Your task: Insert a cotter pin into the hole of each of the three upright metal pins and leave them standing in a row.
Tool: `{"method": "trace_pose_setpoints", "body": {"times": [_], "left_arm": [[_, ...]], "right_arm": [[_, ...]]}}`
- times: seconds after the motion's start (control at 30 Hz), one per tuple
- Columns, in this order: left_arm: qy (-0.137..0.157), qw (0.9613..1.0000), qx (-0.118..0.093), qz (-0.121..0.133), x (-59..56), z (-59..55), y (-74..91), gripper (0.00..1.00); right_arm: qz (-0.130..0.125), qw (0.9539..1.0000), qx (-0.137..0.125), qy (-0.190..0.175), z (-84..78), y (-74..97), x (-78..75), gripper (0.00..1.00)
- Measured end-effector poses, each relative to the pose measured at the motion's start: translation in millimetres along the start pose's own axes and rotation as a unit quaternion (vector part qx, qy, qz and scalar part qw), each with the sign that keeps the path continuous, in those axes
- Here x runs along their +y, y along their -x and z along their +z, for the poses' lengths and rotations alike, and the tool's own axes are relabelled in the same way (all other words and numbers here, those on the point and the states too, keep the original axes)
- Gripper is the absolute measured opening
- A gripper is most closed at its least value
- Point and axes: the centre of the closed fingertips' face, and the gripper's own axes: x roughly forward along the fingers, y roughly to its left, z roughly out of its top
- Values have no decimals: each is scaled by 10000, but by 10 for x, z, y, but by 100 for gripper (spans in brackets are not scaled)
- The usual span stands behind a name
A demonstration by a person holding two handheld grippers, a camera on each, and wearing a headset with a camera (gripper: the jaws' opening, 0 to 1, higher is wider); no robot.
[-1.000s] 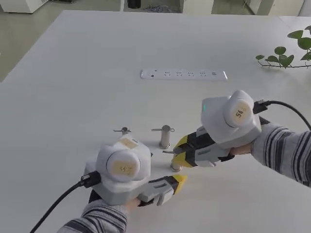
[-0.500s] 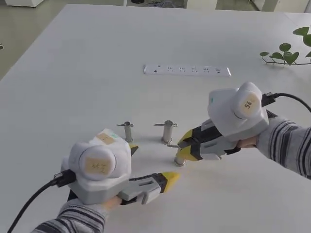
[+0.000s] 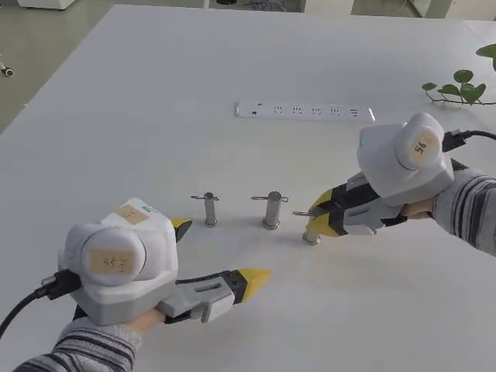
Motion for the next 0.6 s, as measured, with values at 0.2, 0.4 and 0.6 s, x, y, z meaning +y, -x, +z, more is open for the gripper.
{"method": "trace_pose_setpoints", "body": {"times": [0.2, 0.4, 0.6], "left_arm": [[-215, 9997, 111, 76, 42, -43, 44, 81], [-271, 9996, 112, 46, 53, -54, 85, 85], [-306, 9995, 109, 26, 77, -45, 134, 88]], "right_arm": [[-59, 10000, 56, 9, -31, 32, -122, 8], [-52, 9999, 140, 17, -85, 38, -208, 8], [-3, 9997, 227, 52, -135, 33, -252, 8]]}}
